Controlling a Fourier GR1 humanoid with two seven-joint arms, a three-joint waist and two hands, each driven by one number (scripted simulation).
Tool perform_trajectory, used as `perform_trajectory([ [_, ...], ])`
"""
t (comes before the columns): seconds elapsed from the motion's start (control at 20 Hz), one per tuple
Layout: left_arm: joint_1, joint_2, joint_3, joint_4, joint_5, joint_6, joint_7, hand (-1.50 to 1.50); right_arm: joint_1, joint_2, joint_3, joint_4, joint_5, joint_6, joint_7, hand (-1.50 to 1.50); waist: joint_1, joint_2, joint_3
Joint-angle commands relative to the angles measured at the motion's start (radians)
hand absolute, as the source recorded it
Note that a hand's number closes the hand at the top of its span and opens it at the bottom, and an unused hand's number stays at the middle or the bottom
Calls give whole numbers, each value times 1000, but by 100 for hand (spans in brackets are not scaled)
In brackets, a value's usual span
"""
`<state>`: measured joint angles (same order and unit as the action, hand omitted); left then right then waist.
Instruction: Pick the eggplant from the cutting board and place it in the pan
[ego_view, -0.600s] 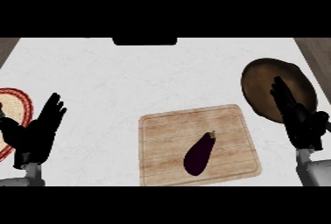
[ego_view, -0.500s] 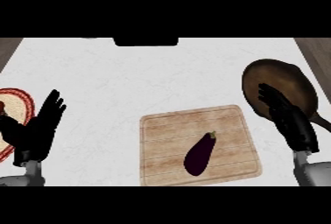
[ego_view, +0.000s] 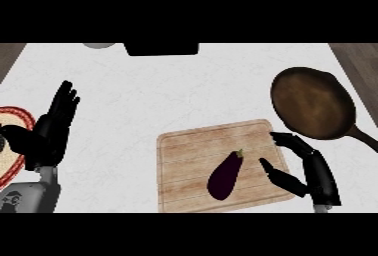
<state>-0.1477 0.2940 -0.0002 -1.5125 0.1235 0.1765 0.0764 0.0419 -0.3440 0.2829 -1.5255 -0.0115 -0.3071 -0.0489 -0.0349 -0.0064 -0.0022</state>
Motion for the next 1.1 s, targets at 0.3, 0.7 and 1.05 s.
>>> perform_trajectory([
  [0.3,-21,2,13,16,-8,-12,-24,0,304,-347,-32,-565,193,3,286,-150,-1,-1,-2],
  [0.7,-78,5,18,56,3,-45,-10,0,72,-547,-101,-770,94,279,838,-150,38,8,-1],
  [1.05,-55,-51,-22,27,-43,-21,-17,0,-318,-486,-18,-689,84,386,1110,-150,52,8,1],
])
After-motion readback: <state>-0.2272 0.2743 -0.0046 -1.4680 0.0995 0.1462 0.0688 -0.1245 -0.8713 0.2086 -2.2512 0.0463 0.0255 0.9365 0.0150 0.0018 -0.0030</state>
